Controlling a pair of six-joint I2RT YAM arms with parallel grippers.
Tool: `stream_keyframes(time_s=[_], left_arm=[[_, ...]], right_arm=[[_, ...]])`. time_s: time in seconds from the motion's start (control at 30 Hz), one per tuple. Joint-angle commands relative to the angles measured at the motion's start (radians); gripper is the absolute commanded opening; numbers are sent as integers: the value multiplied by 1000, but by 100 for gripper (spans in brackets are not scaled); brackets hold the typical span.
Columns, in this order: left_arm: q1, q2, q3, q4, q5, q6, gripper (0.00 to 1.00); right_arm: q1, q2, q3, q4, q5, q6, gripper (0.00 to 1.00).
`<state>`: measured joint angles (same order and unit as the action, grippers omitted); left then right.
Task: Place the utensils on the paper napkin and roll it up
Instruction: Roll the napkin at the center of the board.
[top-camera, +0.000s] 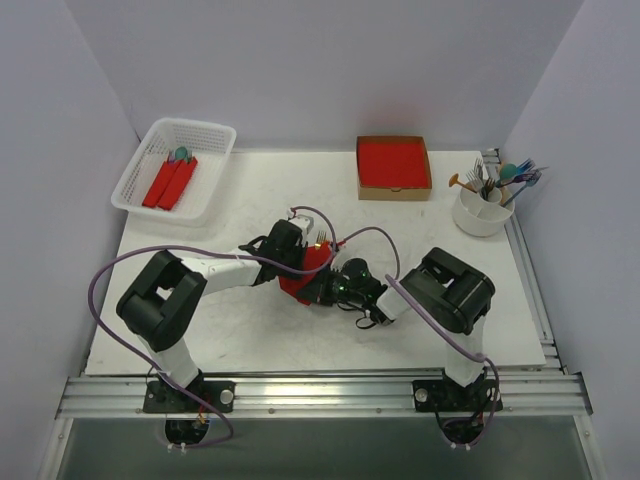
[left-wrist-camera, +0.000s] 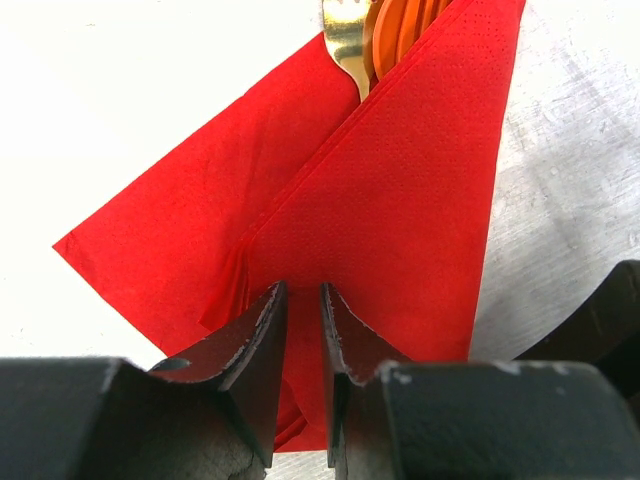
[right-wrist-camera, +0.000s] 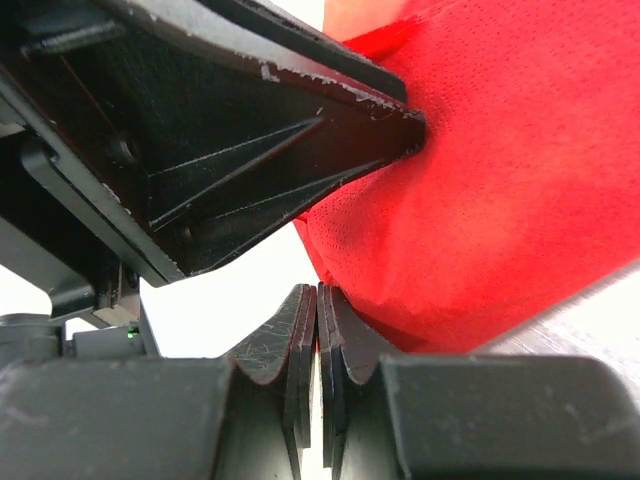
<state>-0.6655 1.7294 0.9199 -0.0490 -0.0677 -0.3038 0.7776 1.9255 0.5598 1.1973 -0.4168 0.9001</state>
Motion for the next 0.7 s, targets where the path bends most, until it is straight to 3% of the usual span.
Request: stream_keyframes(time_s=[0.0,0.4,0.67], left_arm=[[6,7,17,0,23,12,29],[6,12,56,-18,17,43,28],[6,7,63,-22,12,52,28]], right_arm=[[17,-23,25,-93,78,-62,3],[19,-51,20,-58,59,-44,3],[-50,-184,52,-145,29,-59,4]])
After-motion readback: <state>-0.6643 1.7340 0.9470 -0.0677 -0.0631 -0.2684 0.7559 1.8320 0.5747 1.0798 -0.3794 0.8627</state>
